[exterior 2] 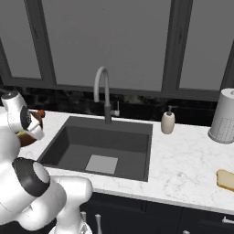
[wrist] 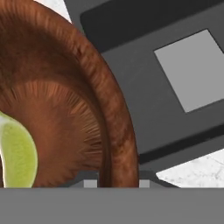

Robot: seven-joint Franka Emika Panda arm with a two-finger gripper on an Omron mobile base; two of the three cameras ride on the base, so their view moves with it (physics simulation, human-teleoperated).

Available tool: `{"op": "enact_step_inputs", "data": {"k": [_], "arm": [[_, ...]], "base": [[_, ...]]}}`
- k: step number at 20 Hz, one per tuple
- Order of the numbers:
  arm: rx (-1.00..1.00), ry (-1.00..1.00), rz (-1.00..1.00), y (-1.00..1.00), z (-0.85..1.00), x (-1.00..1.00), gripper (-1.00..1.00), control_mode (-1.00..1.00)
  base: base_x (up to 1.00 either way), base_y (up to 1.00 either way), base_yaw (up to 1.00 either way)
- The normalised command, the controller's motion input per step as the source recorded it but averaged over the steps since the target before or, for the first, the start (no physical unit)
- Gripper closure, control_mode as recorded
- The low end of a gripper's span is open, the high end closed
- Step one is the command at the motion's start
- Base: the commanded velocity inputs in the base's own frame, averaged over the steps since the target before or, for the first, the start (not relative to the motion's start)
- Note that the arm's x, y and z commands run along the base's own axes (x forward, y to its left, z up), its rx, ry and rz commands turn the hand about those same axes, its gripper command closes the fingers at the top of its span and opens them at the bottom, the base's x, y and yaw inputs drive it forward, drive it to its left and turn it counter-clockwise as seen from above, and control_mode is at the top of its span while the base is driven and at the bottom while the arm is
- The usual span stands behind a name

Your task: Pick the lemon wedge from the sink and place it in the bowl. Then pick the bowl and place it in the microwave. Then close the microwave door and press the start button.

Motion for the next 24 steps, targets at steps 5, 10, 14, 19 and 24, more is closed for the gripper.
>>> {"op": "enact_step_inputs", "data": {"k": [5, 10, 14, 19, 24], "arm": [[0.0, -0.01, -0.03, -0.63, 0.82, -0.27, 1.0, -1.0], [0.0, 0.01, -0.04, -0.84, 0.69, -0.45, 1.0, -1.0], [-0.03, 0.0, -0.13, -0.81, 0.43, -0.49, 1.0, -1.0], [-0.02, 0.0, -0.18, -0.79, 0.39, -0.2, 1.0, -1.0], [0.0, 0.05, -0.28, -0.9, 0.44, 0.0, 1.0, -1.0]], "base": [[0.0, 0.0, 0.0], [0.0, 0.0, 0.0], [0.0, 0.0, 0.0], [0.0, 0.0, 0.0], [0.0, 0.0, 0.0]]}}
